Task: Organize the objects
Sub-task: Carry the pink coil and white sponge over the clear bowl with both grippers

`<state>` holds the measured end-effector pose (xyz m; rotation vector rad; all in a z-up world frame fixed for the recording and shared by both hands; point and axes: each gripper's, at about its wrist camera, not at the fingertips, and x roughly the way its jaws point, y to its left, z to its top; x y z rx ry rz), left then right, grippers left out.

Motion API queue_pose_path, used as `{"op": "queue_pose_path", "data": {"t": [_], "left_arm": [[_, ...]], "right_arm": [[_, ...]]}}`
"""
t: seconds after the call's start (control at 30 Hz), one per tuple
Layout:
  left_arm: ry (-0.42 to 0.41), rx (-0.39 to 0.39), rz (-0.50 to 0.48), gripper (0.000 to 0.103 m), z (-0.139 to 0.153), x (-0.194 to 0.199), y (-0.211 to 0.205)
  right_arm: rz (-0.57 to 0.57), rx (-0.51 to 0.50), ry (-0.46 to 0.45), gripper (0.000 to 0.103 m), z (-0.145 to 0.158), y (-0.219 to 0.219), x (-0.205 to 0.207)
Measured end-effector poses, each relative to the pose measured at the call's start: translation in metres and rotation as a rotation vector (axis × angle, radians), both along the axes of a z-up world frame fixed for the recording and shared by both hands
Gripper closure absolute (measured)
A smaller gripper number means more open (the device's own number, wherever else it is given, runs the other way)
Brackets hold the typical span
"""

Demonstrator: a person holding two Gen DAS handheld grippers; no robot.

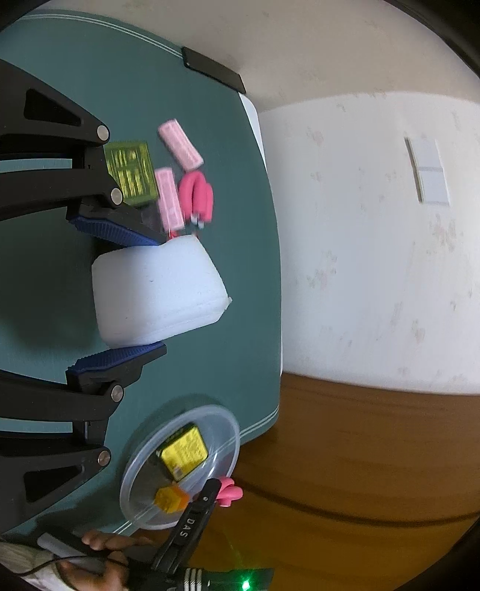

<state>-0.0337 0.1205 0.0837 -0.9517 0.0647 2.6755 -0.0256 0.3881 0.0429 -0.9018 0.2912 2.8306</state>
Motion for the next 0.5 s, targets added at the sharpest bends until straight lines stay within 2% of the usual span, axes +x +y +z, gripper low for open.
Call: {"op": "queue_pose_path", "data": {"t": [0.3, 0.5], "left_arm": [[0.0, -0.03, -0.106, 0.049, 0.004, 0.006, 0.05], [-0.015, -0.029, -0.165, 0.049, 0.006, 0.007, 0.073]], "right_arm": [[-0.037, -0.005, -0.005, 0.054, -0.001, 0.038, 0.009], [-0.044, -0.014, -0.022, 0.054, -0.005, 0.055, -0.003]]}}
